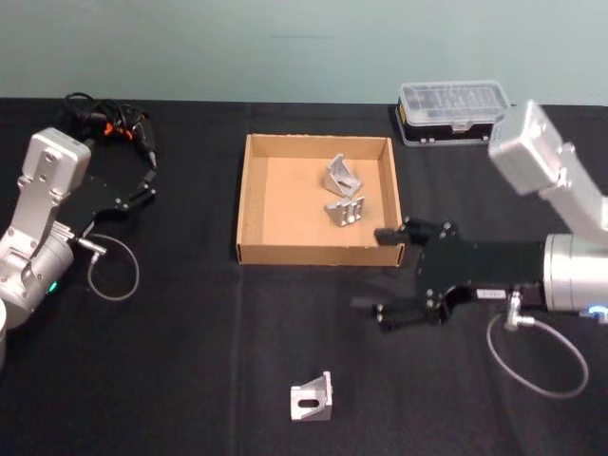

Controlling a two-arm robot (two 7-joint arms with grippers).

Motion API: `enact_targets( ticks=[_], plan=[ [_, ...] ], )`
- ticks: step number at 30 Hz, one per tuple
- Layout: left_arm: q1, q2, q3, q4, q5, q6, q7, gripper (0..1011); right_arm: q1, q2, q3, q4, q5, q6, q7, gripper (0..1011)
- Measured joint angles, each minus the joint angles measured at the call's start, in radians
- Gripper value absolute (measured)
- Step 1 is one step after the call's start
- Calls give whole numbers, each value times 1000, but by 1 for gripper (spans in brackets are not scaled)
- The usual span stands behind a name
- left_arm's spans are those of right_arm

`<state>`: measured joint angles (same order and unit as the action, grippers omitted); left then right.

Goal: Use one hand to pick up the angle iron from the table and place it into the box.

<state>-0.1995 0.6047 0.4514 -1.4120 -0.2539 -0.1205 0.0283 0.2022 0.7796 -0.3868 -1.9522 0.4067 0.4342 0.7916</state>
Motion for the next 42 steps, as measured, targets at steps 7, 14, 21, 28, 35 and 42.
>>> enact_targets(
  ticks=[7,14,21,28,35,42],
  plan=[
    [0,0,0,0,0,0,0,1000,29,28,-74,-2,-7,3,56,1002],
    [0,0,0,0,0,0,0,1000,71,55,-154,-9,-53,20,88,1000],
    [0,0,0,0,0,0,0,1000,105,69,-227,-4,-108,37,94,1000],
    [0,0,0,0,0,0,0,1000,127,66,-282,15,-143,42,87,1000],
    [0,0,0,0,0,0,0,1000,153,54,-334,43,-163,42,77,1000],
    [0,0,0,0,0,0,0,1000,184,35,-378,76,-175,41,77,1000]
  ],
)
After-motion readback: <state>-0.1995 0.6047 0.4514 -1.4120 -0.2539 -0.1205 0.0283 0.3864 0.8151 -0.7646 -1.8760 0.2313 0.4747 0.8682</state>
